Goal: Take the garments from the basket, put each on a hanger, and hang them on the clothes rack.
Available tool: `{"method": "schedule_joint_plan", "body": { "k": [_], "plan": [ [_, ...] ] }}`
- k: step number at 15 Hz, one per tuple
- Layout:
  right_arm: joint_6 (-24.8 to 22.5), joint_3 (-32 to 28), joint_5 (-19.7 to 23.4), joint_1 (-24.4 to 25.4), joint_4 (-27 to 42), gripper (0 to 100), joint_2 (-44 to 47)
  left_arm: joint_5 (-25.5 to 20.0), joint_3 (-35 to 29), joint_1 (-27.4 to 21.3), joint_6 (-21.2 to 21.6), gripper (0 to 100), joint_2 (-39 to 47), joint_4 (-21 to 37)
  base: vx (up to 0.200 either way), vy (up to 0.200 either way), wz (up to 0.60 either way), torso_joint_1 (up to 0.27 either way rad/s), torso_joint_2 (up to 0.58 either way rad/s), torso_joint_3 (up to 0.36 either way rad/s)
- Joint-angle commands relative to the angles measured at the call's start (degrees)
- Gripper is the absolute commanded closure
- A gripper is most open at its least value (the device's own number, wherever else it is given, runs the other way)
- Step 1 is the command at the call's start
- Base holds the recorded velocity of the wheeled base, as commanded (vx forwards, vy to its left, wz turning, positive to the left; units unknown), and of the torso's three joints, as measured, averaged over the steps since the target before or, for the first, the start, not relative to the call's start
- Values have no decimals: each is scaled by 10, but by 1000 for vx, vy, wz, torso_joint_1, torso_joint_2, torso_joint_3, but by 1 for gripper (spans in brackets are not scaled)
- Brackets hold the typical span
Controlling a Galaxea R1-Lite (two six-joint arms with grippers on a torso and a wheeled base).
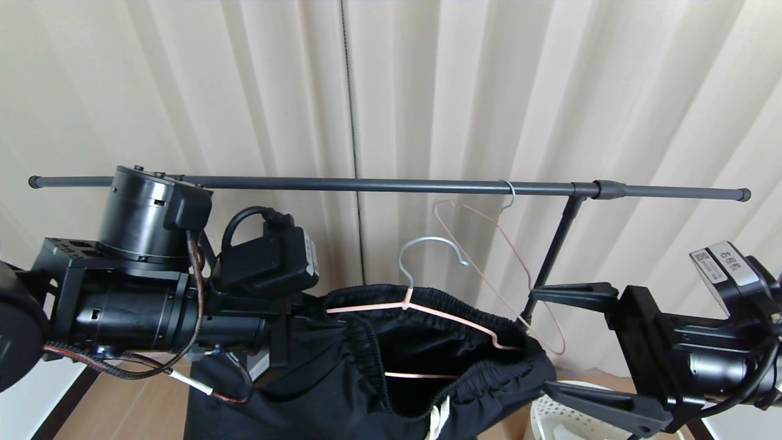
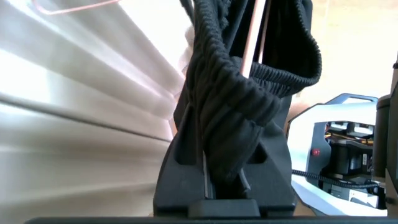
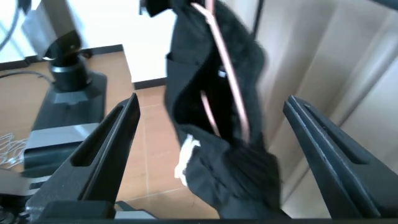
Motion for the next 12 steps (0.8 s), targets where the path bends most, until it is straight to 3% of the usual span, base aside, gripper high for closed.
{"method": "schedule_joint_plan", "body": {
  "k": [1, 3, 6, 9, 12],
  "plan": [
    [-1, -8, -1, -34, 0, 0, 5, 0, 11, 18, 0, 100, -24, -1, 0, 0, 0, 0, 0, 0],
    [-13, -15, 0, -52, 0, 0, 15, 0, 21, 31, -1, 100, -43, -3, 0, 0, 0, 0, 0, 0],
    [-17, -20, -6, -61, 0, 0, 48, 1, 65, 36, -73, 100, -77, -86, 0, 0, 0, 0, 0, 0],
    [-30, -31, -40, -61, -1, 0, 92, 1, 114, 51, -126, 100, -97, -179, 0, 0, 0, 0, 0, 0],
    [-39, -34, -45, -61, -16, 0, 127, 1, 136, 52, -182, 100, -119, -224, 0, 0, 0, 0, 0, 0]
  ]
}}
